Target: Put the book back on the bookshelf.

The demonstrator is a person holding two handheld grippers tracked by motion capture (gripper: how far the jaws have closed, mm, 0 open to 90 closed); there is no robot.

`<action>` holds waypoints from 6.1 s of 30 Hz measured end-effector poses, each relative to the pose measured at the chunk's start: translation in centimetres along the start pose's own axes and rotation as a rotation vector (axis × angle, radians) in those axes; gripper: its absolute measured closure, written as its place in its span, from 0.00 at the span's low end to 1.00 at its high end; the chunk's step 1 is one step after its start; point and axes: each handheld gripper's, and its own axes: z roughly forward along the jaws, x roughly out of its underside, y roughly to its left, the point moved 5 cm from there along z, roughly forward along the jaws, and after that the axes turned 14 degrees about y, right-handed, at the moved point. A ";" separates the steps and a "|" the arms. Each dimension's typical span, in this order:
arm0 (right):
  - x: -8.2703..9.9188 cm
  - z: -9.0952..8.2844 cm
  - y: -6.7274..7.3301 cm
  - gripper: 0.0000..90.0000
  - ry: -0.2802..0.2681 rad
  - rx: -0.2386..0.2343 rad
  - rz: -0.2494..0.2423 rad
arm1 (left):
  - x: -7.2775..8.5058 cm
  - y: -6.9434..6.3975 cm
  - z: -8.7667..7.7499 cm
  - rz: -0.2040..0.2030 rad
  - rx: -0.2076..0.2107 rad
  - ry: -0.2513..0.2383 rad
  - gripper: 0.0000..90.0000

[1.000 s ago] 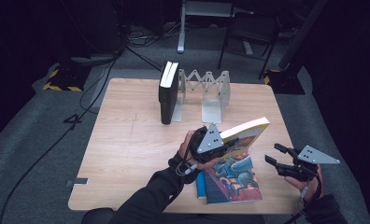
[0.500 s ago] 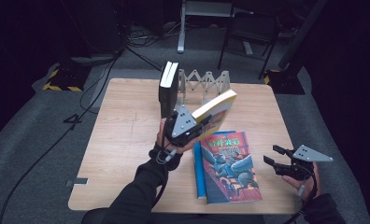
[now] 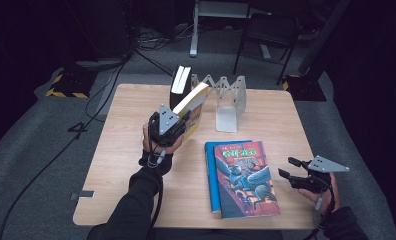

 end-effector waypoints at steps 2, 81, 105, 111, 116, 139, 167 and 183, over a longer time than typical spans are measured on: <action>0.0 0.0 0.1 0.41 0.002 -0.004 -0.003 | 0.4 0.2 0.5 -0.026 -0.016 0.011 0.83; 0.9 1.5 0.9 0.40 0.082 -0.051 -0.025 | 7.1 -0.6 9.0 -0.365 -0.197 0.102 0.66; 0.8 1.4 0.8 0.44 0.083 -0.059 -0.027 | 8.2 -0.7 10.2 -0.321 -0.142 0.163 0.91; 0.8 1.4 0.9 0.43 0.088 -0.058 -0.030 | 7.9 -0.2 11.4 -0.304 -0.147 0.188 0.91; 0.8 1.1 0.6 0.41 0.074 -0.046 -0.015 | 7.9 -0.3 11.2 -0.256 -0.121 0.225 0.86; 2.7 -1.9 3.6 0.39 0.165 -0.063 -0.058 | 10.3 -3.5 1.6 0.215 0.211 0.358 0.83; 5.6 -1.6 6.3 0.37 0.286 -0.212 -0.152 | 16.5 -9.2 -2.9 0.412 0.428 0.514 0.40; 5.1 -1.2 8.0 0.38 0.252 -0.250 -0.254 | 16.9 -9.0 -1.6 0.307 0.463 0.578 0.29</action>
